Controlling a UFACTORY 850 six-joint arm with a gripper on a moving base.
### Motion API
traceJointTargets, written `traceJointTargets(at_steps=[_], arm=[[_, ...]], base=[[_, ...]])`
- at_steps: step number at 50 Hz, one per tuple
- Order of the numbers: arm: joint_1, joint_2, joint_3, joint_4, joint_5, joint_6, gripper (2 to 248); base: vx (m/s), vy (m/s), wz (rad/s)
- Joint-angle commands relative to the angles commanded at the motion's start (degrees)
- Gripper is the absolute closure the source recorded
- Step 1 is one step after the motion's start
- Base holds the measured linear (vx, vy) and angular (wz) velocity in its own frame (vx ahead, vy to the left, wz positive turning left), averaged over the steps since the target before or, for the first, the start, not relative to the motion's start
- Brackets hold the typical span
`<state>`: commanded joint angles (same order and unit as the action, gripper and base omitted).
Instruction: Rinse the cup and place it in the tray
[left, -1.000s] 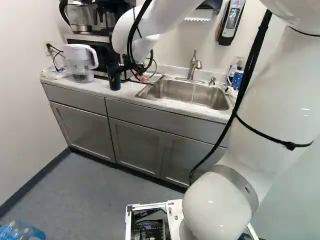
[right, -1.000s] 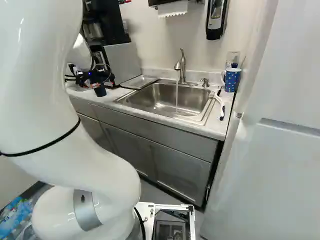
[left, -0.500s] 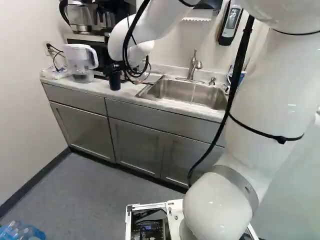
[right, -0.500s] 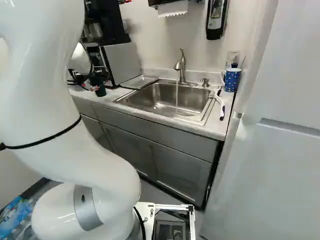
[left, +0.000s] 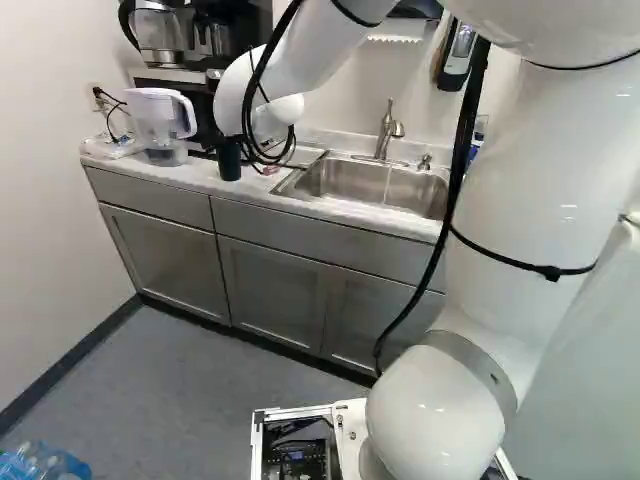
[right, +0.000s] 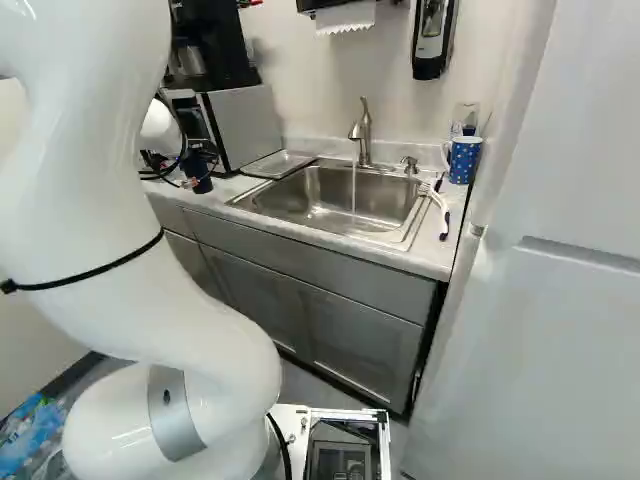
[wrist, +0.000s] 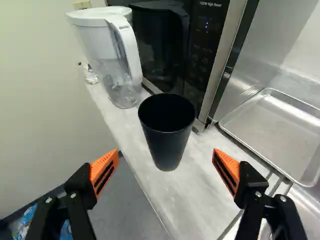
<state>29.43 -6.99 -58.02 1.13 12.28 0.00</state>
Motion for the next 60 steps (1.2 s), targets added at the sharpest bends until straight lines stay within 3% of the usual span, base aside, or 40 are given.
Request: traceJointTargets(at_steps=[60], arm=[[-0.2,-6.0,1.1,0.0,15.5,0.0,3]], base=[[0.0,0.0,0.0]])
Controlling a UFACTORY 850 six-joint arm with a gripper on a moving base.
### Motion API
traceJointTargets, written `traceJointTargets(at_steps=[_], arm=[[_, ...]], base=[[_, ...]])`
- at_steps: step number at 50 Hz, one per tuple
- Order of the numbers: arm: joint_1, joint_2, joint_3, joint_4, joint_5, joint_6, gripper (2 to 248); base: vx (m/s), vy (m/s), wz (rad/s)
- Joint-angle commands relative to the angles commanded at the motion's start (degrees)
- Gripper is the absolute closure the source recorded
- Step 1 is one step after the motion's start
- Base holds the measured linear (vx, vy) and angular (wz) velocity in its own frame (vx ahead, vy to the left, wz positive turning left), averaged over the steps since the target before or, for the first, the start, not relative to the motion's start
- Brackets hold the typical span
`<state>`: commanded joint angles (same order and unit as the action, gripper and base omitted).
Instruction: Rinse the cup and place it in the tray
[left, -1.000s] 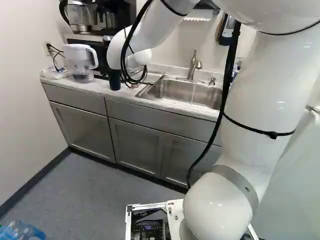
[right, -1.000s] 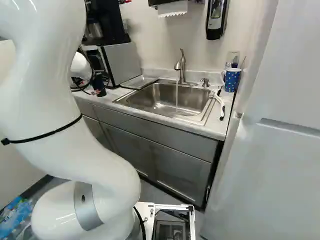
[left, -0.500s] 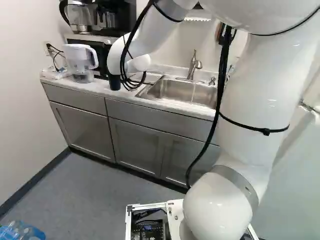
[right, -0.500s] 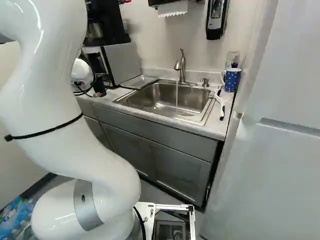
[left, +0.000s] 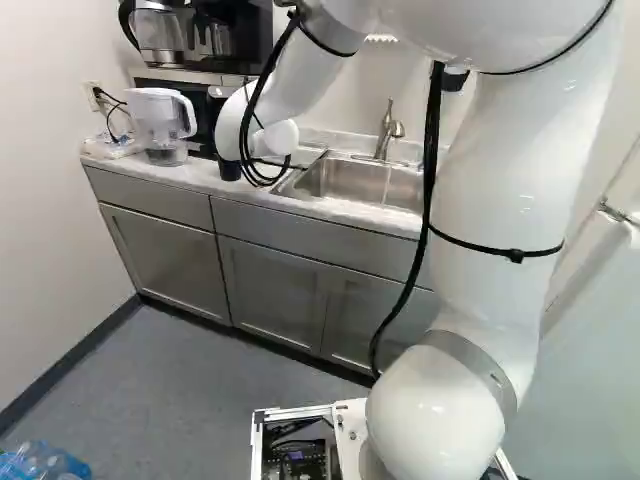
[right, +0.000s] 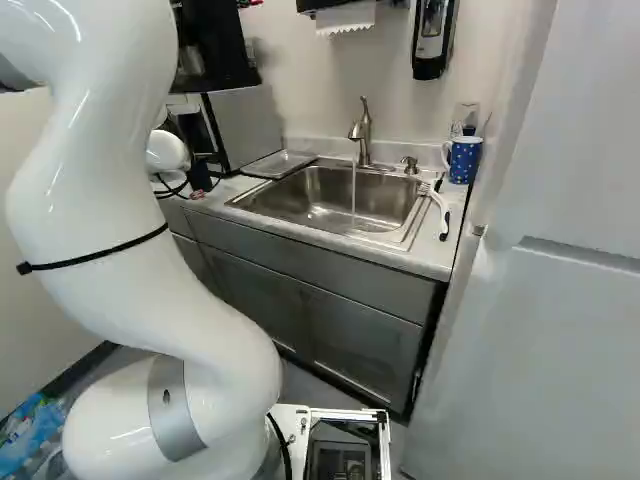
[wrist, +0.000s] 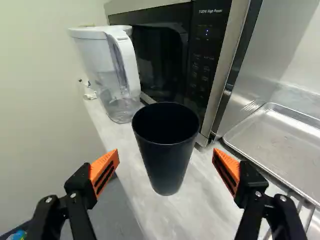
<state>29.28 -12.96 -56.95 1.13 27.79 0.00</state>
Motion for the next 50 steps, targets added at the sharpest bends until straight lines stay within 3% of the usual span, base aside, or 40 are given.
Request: traceJointTargets(at_steps=[50], arm=[[-0.1,-5.2,0.4,0.0,14.1,0.0,3]], base=[[0.0,0.0,0.0]])
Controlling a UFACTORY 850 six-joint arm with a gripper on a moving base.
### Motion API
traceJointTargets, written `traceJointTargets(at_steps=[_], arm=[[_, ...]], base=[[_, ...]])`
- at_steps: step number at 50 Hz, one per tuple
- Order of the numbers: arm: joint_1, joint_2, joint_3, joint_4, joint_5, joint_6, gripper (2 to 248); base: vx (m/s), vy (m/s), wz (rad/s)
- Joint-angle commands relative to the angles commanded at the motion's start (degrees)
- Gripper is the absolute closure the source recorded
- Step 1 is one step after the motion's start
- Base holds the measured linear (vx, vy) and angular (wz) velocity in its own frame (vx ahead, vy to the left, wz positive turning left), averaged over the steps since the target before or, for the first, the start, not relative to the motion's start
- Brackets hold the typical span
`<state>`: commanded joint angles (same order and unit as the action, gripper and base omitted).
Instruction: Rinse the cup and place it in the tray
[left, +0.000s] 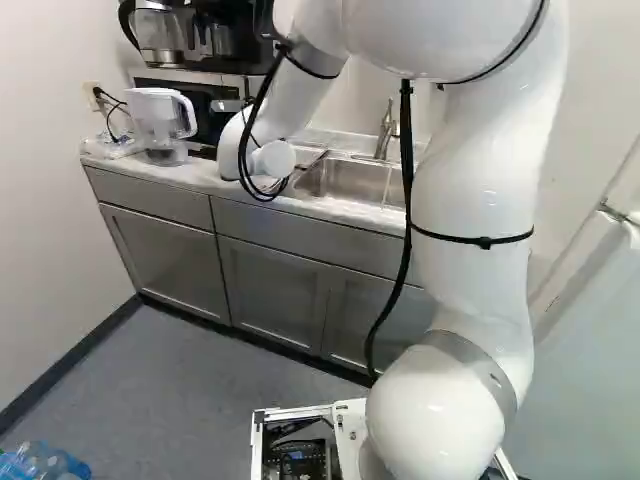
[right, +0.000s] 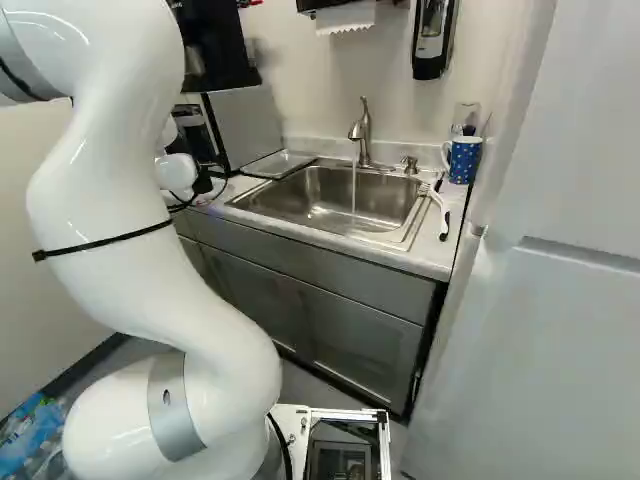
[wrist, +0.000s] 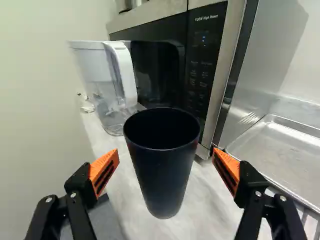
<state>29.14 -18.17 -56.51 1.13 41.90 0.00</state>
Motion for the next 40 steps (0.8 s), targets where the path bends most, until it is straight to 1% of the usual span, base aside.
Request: traceJointTargets(at_steps=[13,30,31,35,36,40], arm=[[0.4,-1.6,-0.2,0.0,3.3,0.0,3],[0.5,-1.7,-0.3,0.0,3.5,0.0,3],[0.5,-1.7,-0.3,0.0,3.5,0.0,10],[0.5,-1.7,-0.3,0.0,3.5,0.0,10],[0.5,-1.7,-0.3,0.0,3.5,0.0,47],[0.5,-1.7,-0.3,0.0,3.5,0.0,47]], base=[[0.0,0.0,0.0],[0.0,0.0,0.0],[0.0,0.0,0.0],[0.0,0.0,0.0],[0.0,0.0,0.0],[0.0,0.0,0.0]])
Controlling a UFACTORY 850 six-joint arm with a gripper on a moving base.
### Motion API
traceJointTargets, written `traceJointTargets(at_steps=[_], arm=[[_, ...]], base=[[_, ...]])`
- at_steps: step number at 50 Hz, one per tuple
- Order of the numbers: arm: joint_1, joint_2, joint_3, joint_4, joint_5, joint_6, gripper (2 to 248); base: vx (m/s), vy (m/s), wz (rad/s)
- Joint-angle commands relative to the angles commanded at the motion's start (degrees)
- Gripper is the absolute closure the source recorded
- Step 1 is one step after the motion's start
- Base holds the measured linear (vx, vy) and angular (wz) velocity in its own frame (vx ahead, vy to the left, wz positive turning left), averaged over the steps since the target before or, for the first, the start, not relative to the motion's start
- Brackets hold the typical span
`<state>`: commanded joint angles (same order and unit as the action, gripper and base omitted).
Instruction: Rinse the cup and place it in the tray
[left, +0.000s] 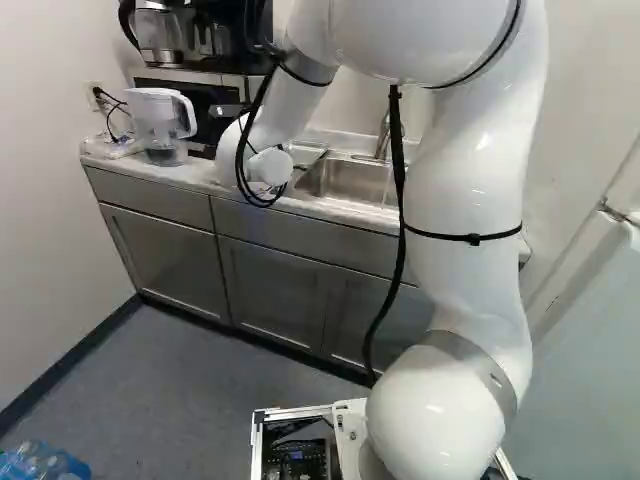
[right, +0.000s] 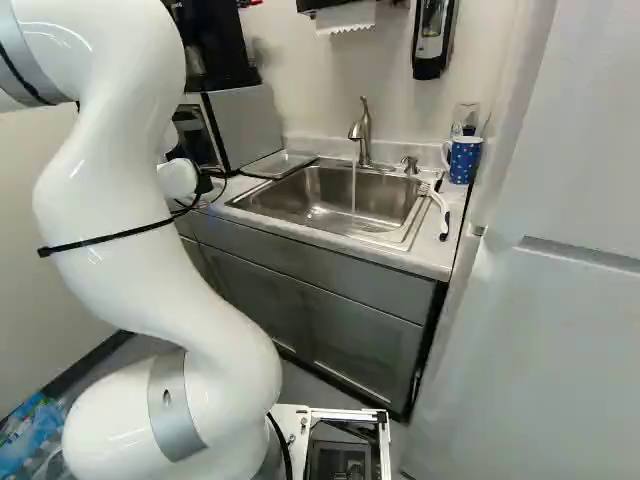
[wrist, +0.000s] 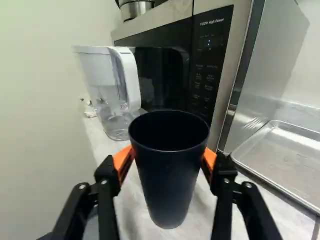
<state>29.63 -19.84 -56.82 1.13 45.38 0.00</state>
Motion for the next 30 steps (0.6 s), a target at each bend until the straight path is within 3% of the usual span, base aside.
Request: traceJointTargets(at_steps=[1,6,7,30], arm=[[0.0,0.0,0.0,0.0,0.0,0.0,85],[0.0,0.0,0.0,0.0,0.0,0.0,85],[0.0,0.0,0.0,0.0,0.0,0.0,118],[-1.6,3.0,1.7,0.0,0.0,0.0,125]], base=[[0.0,0.0,0.0],[0.0,0.0,0.0],[0.0,0.0,0.0],[0.0,0.0,0.0]])
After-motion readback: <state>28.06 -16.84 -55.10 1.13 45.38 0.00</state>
